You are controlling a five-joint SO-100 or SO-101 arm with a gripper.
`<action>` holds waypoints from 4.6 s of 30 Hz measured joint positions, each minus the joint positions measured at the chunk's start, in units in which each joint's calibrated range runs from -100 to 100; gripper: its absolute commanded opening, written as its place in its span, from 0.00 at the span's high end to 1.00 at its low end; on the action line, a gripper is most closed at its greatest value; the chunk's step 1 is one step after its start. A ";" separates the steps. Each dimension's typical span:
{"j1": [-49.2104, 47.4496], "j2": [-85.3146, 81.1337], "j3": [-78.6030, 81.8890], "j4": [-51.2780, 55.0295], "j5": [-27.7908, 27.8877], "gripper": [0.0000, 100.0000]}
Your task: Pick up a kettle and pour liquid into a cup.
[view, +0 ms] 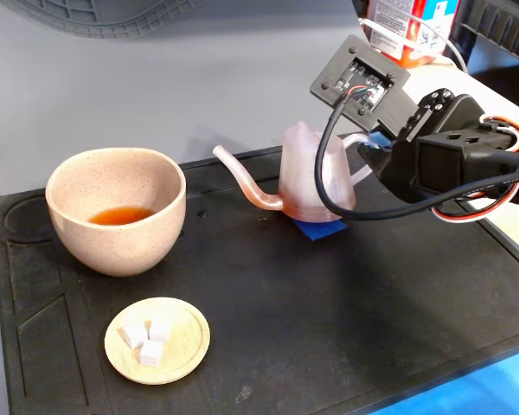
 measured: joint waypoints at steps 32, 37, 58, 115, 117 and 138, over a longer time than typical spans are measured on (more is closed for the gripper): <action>0.53 -0.26 2.82 -0.26 0.84 0.89; 0.45 -0.26 2.82 -0.26 0.84 0.78; -0.83 -0.68 5.36 -0.26 0.84 0.77; -0.91 -93.32 58.23 1.49 -20.95 0.99; -0.76 -97.43 58.33 6.39 -21.06 0.99; -0.53 -110.53 58.33 80.35 -25.20 0.99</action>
